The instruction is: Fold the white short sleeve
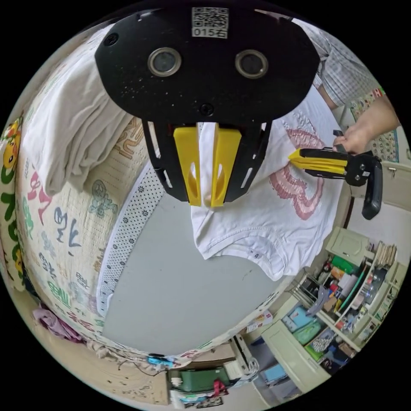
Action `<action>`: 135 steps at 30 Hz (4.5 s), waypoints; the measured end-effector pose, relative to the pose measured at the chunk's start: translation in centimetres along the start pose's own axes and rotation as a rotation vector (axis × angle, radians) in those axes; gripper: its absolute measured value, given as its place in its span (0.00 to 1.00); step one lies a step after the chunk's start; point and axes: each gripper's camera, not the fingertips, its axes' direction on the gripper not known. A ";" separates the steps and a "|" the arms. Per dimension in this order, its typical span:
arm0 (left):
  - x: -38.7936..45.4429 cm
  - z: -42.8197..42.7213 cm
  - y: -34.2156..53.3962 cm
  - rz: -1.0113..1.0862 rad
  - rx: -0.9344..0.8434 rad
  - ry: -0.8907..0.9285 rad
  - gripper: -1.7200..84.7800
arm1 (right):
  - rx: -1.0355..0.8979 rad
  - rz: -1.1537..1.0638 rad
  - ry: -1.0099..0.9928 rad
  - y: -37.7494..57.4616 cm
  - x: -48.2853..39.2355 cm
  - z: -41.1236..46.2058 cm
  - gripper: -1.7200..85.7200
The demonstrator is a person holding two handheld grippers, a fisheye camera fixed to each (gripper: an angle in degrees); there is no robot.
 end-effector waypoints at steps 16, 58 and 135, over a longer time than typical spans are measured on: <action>-1.1 0.3 -0.3 0.035 0.029 0.057 0.08 | -0.002 0.132 -0.015 -3.4 3.4 -1.0 0.10; -3.8 -1.1 -1.9 0.181 -0.025 -0.155 0.01 | -0.090 0.144 -0.035 12.2 -4.0 12.5 0.08; -54.1 -17.8 25.8 -0.660 0.547 0.424 0.01 | -0.370 -0.608 -0.050 -47.7 -33.0 55.3 0.01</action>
